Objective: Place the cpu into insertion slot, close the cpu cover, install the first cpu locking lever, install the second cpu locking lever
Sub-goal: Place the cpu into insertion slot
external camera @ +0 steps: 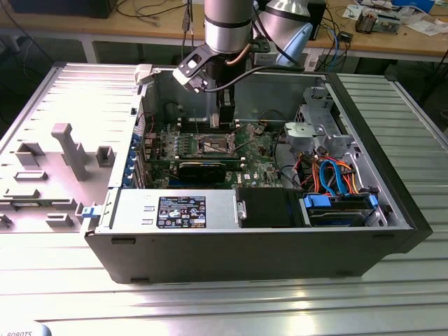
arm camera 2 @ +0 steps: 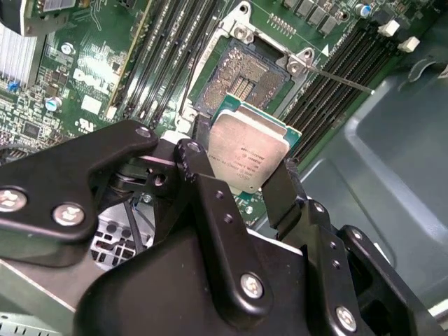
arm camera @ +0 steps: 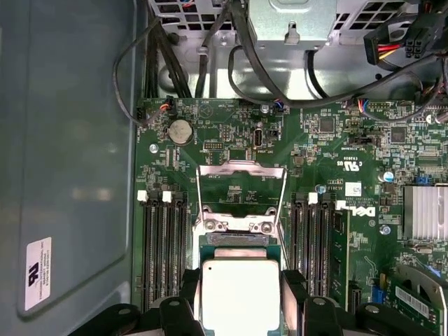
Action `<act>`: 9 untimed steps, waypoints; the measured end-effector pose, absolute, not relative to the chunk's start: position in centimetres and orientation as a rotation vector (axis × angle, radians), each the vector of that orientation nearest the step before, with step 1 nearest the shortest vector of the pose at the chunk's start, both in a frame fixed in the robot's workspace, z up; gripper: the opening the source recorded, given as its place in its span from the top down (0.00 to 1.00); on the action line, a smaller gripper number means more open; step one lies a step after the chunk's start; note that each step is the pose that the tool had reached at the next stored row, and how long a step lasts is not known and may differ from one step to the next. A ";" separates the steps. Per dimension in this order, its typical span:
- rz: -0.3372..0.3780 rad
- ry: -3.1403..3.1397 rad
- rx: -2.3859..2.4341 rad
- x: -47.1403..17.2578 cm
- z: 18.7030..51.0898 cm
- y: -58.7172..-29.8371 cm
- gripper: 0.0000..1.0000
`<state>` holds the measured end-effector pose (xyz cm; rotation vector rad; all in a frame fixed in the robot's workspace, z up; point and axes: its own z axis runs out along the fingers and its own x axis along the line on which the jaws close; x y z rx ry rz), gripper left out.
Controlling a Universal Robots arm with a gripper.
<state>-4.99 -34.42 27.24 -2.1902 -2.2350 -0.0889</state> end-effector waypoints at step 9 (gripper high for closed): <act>-0.089 -2.235 -2.190 -5.0 27.2 -34.4 0.46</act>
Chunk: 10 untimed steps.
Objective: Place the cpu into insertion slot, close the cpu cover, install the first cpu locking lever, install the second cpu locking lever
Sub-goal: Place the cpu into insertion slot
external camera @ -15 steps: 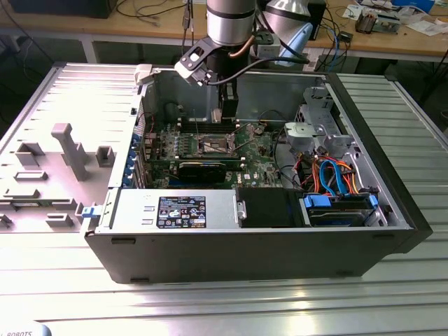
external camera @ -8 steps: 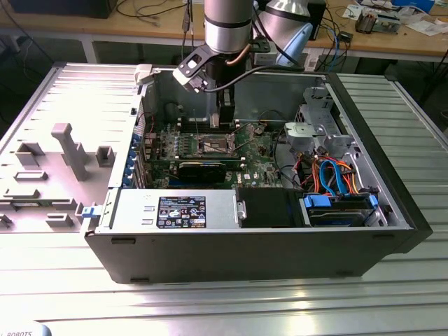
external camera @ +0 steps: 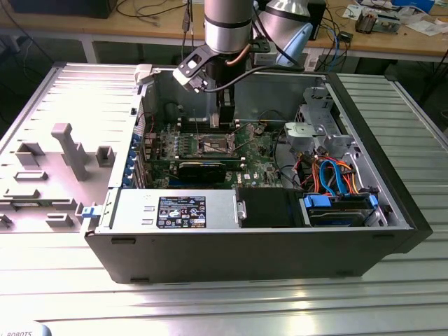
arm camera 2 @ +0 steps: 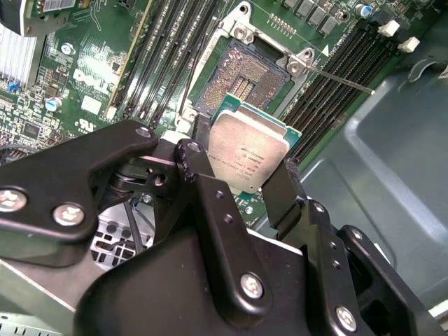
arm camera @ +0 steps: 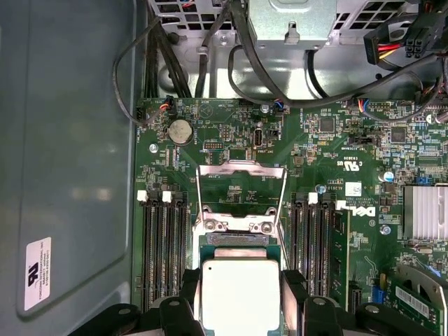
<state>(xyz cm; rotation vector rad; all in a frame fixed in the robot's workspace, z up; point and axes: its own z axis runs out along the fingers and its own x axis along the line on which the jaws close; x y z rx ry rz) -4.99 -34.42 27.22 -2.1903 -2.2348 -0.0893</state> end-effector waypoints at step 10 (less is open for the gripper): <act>-0.089 -2.235 -2.190 -5.2 26.7 -34.4 0.46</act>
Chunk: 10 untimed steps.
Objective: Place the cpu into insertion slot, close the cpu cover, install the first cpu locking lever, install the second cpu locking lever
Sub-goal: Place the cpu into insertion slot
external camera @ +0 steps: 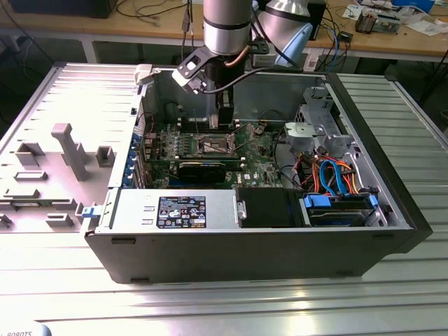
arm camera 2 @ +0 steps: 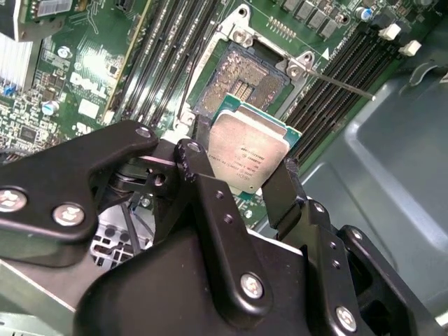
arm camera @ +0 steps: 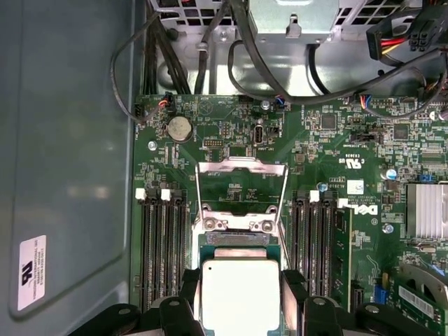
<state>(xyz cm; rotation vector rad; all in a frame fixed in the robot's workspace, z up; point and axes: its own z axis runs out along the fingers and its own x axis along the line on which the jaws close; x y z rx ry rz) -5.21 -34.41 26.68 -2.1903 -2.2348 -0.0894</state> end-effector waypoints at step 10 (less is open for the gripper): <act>-0.090 -2.238 -2.191 -5.5 24.7 -34.3 0.46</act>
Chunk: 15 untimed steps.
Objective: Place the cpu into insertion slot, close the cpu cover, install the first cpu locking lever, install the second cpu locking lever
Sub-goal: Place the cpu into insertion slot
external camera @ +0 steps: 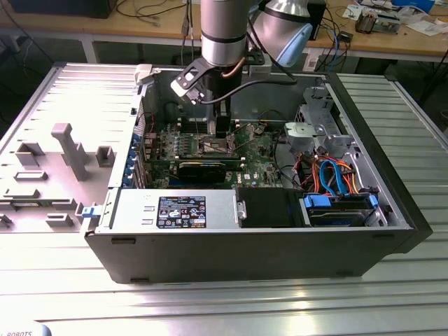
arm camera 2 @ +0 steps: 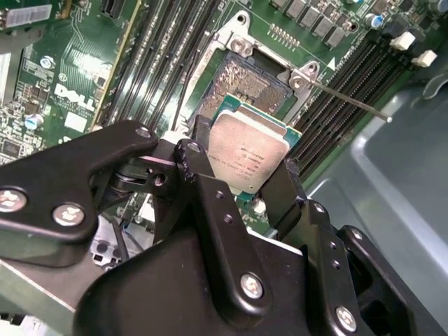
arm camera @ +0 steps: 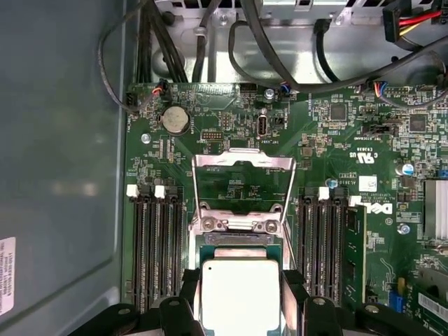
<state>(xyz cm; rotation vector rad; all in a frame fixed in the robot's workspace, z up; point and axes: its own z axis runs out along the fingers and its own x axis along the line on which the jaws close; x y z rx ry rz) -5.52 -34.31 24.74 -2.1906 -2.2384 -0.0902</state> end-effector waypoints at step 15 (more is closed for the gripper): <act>-0.086 -2.272 -2.179 -6.0 22.4 -34.1 0.46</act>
